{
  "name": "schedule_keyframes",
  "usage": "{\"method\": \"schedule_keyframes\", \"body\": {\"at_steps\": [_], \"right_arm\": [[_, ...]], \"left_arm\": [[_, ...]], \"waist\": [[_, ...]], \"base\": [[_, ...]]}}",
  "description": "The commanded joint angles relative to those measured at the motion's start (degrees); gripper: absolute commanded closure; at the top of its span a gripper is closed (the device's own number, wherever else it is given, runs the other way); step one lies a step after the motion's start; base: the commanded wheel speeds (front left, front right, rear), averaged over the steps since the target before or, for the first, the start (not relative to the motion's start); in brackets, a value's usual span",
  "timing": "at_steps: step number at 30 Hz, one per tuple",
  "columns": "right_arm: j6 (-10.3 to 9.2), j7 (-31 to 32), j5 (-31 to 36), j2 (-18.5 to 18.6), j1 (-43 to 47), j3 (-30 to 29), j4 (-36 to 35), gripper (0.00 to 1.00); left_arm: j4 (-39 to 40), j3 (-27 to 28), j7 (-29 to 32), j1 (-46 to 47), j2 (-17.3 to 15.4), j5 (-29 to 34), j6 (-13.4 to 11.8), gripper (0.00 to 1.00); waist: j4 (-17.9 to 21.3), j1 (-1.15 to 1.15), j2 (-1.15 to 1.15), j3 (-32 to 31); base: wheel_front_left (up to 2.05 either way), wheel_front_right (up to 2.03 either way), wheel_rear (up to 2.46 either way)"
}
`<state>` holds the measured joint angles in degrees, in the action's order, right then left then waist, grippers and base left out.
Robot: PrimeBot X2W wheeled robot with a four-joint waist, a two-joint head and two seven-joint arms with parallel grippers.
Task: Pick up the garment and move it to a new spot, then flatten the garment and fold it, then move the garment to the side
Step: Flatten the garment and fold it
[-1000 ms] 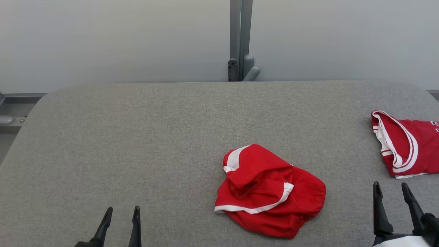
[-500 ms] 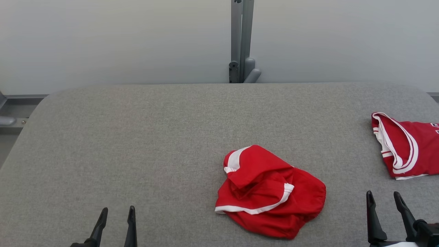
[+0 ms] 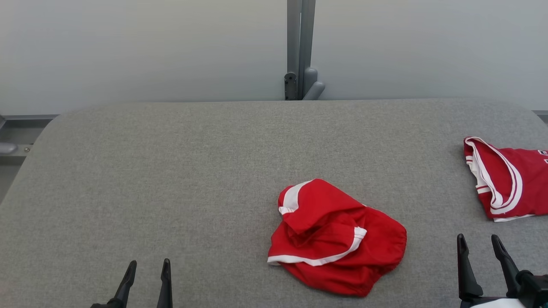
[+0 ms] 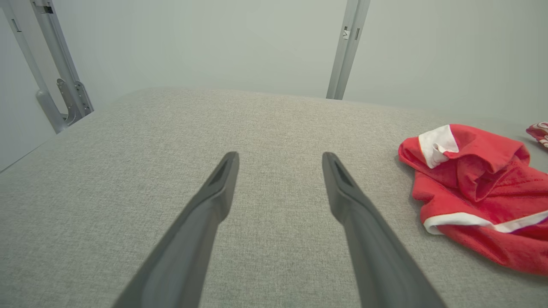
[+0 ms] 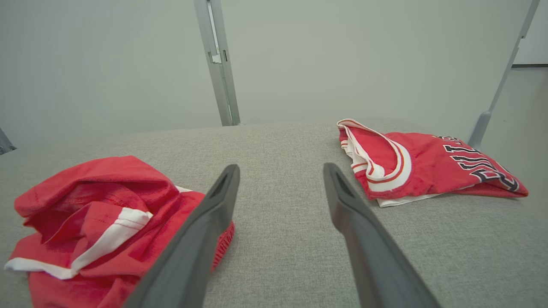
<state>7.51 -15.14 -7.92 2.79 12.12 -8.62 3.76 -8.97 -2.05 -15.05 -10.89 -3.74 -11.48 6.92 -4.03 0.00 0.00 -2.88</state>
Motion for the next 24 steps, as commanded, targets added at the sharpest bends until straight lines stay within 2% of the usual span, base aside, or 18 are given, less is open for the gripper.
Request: {"method": "schedule_keyframes", "body": {"at_steps": [1,6,10,16,20,22,23,24], "right_arm": [[-0.05,0.0,-0.3,0.2,-0.7,0.0,-0.3,0.0],[-0.05,0.0,-0.4,0.2,-1.1,0.1,-0.4,0.0],[-0.05,0.0,-0.3,0.2,-1.9,0.6,-0.5,0.0],[-0.05,0.0,-0.9,0.2,-3.2,1.5,-0.4,0.0],[-0.05,0.0,-1.3,0.2,-4.1,2.3,-0.5,0.0],[-0.05,0.0,-1.4,0.2,-4.6,2.6,-0.6,0.0],[-0.05,0.0,-1.7,0.2,-5.5,3.0,-0.7,0.0],[-0.05,0.0,-1.7,0.2,-5.5,3.0,-0.7,0.0]], "left_arm": [[0.0,0.1,-0.1,0.2,0.2,0.3,0.2,0.0],[-0.6,-1.1,-0.1,1.6,0.5,0.6,0.5,0.0],[-0.7,-5.7,-0.1,3.8,0.7,-0.1,0.6,0.0],[-1.2,-19.0,0.2,10.7,0.8,-2.1,0.6,0.0],[-0.8,-28.9,4.1,17.3,0.8,-4.8,0.6,0.0],[-0.5,-30.8,5.2,19.0,0.8,-5.4,0.6,0.0],[-0.7,-34.1,7.3,22.5,0.7,-6.5,0.6,0.0],[-0.7,-34.1,7.3,22.5,0.7,-6.5,0.6,0.0]], "waist": [[0.0,0.0,0.0,0.1],[0.4,0.0,0.0,0.4],[1.6,0.0,0.0,1.1],[4.8,0.0,0.0,2.3],[7.4,0.0,0.0,3.6],[8.2,0.0,0.0,4.3],[9.6,0.0,0.0,5.6],[9.6,0.0,0.0,5.6]], "base": [[0.0,0.0,0.0],[0.0,0.0,0.0],[0.0,0.0,0.0],[0.0,0.0,0.0],[0.0,0.0,0.0],[0.0,0.0,0.0],[0.0,0.0,0.0],[0.0,0.0,0.0]]}}
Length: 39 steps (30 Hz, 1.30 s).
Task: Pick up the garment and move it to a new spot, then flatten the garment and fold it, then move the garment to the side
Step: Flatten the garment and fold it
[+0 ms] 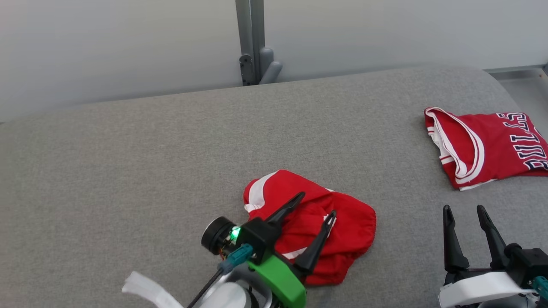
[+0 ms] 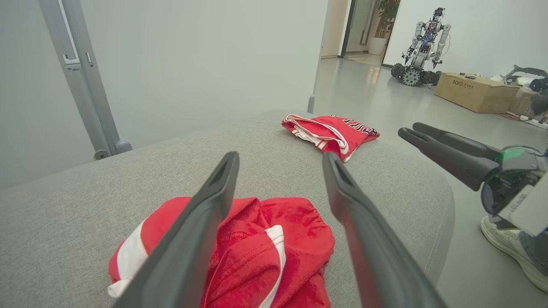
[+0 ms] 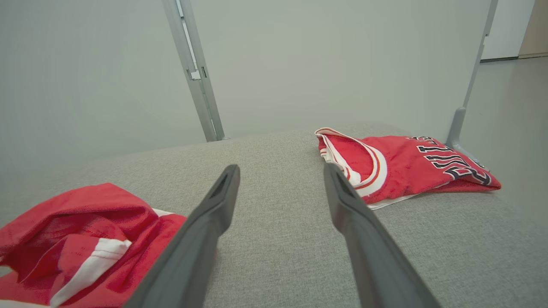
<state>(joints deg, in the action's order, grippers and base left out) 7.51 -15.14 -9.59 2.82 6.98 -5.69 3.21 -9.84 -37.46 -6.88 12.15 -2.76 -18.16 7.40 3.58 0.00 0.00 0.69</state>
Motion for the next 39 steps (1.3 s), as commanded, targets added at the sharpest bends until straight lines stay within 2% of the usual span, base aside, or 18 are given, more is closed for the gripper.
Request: {"method": "schedule_keyframes", "body": {"at_steps": [1,7,15,21,29,30,31,34,35,39], "right_arm": [[-0.05,0.0,-0.2,0.1,-0.7,0.0,-0.2,0.0],[-0.05,0.0,-1.5,0.2,-2.3,0.7,0.1,0.0],[-0.05,0.0,-2.2,0.2,-2.7,0.9,0.6,0.0],[-0.05,0.0,-2.6,0.1,-2.3,-0.4,0.1,0.0],[-0.05,0.0,-2.7,0.2,-2.5,-0.6,0.4,0.0],[-0.05,0.0,-2.7,0.2,-2.7,-0.6,0.3,0.0],[-0.05,0.0,-2.6,0.2,-2.8,-0.5,0.3,0.0],[-0.05,0.0,-2.5,0.2,-3.0,-0.7,0.2,0.0],[-0.05,0.0,-2.4,0.2,-2.9,-0.7,0.1,0.0],[-0.05,0.0,-2.3,0.2,-2.5,-1.0,-0.1,0.0]], "left_arm": [[-0.5,-0.2,0.3,1.2,-0.3,-0.2,0.1,0.0],[-5.9,-5.9,6.8,9.6,-0.3,-3.8,-0.4,0.0],[-17.2,-8.7,12.6,14.8,-0.3,-5.2,-1.9,0.0],[-21.1,-9.8,15.1,16.3,-0.7,-3.8,-3.6,0.0],[-20.6,-10.9,18.5,16.0,-1.7,-4.5,-3.2,0.0],[-20.5,-11.0,18.8,15.8,-1.9,-4.6,-3.2,0.05],[-20.5,-11.1,19.2,15.7,-2.0,-4.6,-3.1,0.22],[-20.3,-11.4,19.7,15.3,-2.2,-5.1,-2.9,0.94],[-20.1,-11.5,19.7,15.1,-2.2,-5.4,-2.9,1.0],[-18.3,-10.5,19.0,14.4,-2.6,-6.5,-3.0,1.0]], "waist": [[2.7,0.0,0.0,2.5],[6.5,0.0,0.0,4.9],[9.3,0.0,0.0,5.5],[8.5,0.0,0.0,5.9],[6.4,0.0,0.0,5.9],[6.3,0.0,0.0,5.9],[6.1,0.0,0.0,5.9],[5.8,0.0,0.0,5.8],[5.6,0.0,0.0,5.8],[5.2,0.0,0.0,5.7]], "base": [[0.0,0.0,0.0],[0.0,0.0,0.0],[0.0,0.0,0.0],[0.0,0.0,0.0],[0.0,0.0,0.0],[0.0,0.0,0.0],[0.0,0.0,0.0],[0.0,0.0,0.0],[0.0,0.0,0.0],[0.0,0.0,0.0]]}}
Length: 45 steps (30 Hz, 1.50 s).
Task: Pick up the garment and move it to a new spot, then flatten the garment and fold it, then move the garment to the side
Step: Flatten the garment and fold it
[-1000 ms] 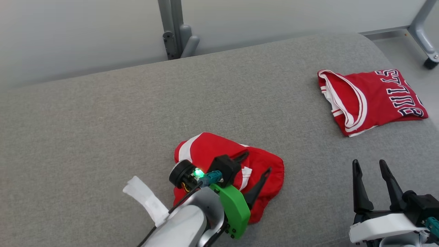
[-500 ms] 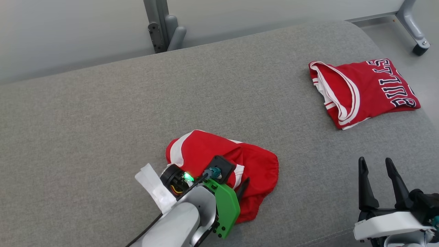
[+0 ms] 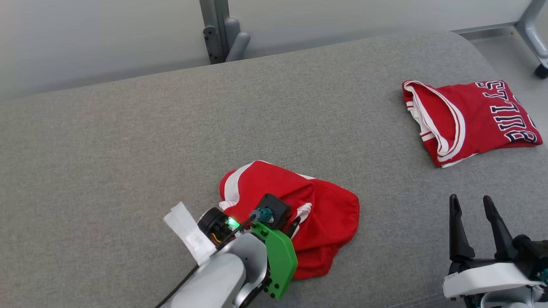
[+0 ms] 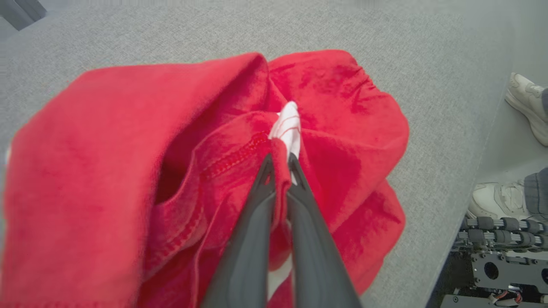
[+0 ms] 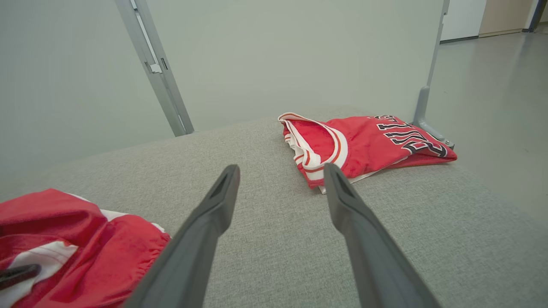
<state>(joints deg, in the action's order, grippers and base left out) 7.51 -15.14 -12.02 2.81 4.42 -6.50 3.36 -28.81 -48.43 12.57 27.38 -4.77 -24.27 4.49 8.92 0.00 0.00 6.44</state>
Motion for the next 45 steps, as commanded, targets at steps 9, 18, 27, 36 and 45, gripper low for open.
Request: {"method": "schedule_keyframes", "body": {"at_steps": [9,18,27,36,45], "right_arm": [[-0.05,0.0,0.4,0.2,1.3,-1.4,-0.3,0.0],[-0.05,0.0,0.7,0.2,1.7,-1.7,-0.4,0.0],[-0.05,0.0,0.7,0.2,2.2,-2.0,-0.5,0.0],[-0.05,0.0,0.9,0.2,1.1,-1.3,-0.3,0.0],[-0.05,0.0,-0.1,0.2,-1.0,0.4,-0.4,0.0]], "left_arm": [[13.0,8.0,-2.0,-1.6,-4.6,-4.8,-4.0,1.0],[33.4,19.1,1.6,0.2,-13.7,-8.4,-8.8,1.0],[48.9,28.3,9.1,3.5,-23.6,-11.4,-10.4,1.0],[52.5,29.6,18.9,11.0,-27.6,-20.0,-5.4,1.0],[41.0,21.3,21.8,10.3,-20.2,-26.9,-1.3,1.0]], "waist": [[-1.8,0.0,0.0,-0.5],[-4.0,0.0,0.0,-1.9],[-5.4,0.0,0.0,-2.5],[-4.6,0.0,0.0,-2.0],[-1.0,0.0,0.0,1.2]], "base": [[0.0,0.0,0.0],[0.0,0.0,0.0],[0.0,0.0,0.0],[0.0,0.0,0.0],[0.0,0.0,0.0]]}}
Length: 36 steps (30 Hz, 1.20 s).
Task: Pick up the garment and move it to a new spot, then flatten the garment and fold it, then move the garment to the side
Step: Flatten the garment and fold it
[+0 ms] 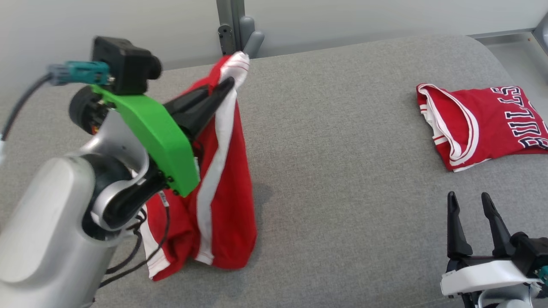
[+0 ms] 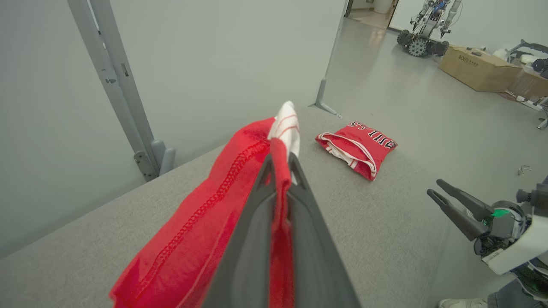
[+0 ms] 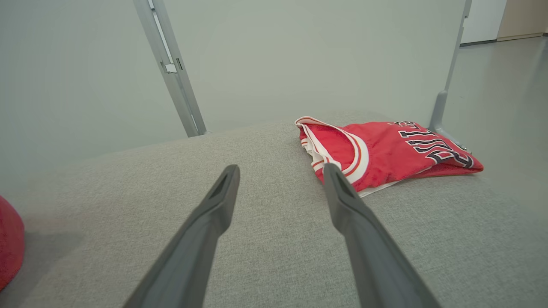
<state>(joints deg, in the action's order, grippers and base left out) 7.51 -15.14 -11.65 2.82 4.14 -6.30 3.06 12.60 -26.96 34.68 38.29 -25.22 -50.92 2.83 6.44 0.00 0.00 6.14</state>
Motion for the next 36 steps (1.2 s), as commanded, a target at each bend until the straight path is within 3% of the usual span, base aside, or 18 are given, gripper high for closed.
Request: {"method": "schedule_keyframes", "body": {"at_steps": [1,15,21,26,27,28,29,36], "right_arm": [[-0.05,0.0,-0.4,0.2,-1.3,0.7,-0.1,0.0],[-0.05,0.0,-2.9,0.1,-6.0,3.9,0.4,0.0],[-0.05,0.0,-3.9,0.1,-5.9,4.3,0.5,0.0],[-0.05,0.0,-4.0,0.1,-5.4,4.0,0.3,0.0],[-0.05,0.0,-4.1,0.1,-5.5,3.9,0.4,0.0],[-0.05,0.0,-4.1,0.1,-5.7,4.0,0.5,0.0],[-0.05,0.0,-4.1,0.1,-6.0,4.1,0.5,0.0],[-0.05,0.0,-3.2,0.1,-6.1,3.4,0.5,0.0]], "left_arm": [[-2.8,-1.2,-1.0,-0.4,1.5,0.1,0.8,1.0],[-30.4,-18.7,-13.6,8.0,16.6,8.0,4.6,1.0],[-35.8,-27.2,-18.3,10.9,18.5,5.1,4.7,1.0],[-37.7,-33.0,-23.6,13.6,20.1,1.4,4.7,1.0],[-38.8,-33.4,-25.4,14.1,20.3,2.0,4.7,0.84],[-40.1,-33.9,-27.1,14.3,20.7,2.7,4.7,0.56],[-41.4,-34.2,-28.7,14.3,21.0,3.3,4.7,0.0],[-45.3,-37.9,-33.6,13.0,22.1,1.6,4.7,0.0]], "waist": [[2.2,0.0,0.0,2.2],[13.1,0.0,0.0,10.1],[16.4,0.0,0.0,11.6],[16.8,0.0,0.0,12.0],[16.8,0.0,0.0,12.0],[16.7,0.0,0.0,12.0],[16.6,0.0,0.0,11.9],[14.5,0.0,0.0,10.6]], "base": [[0.0,0.0,0.0],[0.0,0.0,0.0],[0.0,0.0,0.0],[0.0,0.0,0.0],[0.0,0.0,0.0],[0.0,0.0,0.0],[0.0,0.0,0.0],[0.0,0.0,0.0]]}}
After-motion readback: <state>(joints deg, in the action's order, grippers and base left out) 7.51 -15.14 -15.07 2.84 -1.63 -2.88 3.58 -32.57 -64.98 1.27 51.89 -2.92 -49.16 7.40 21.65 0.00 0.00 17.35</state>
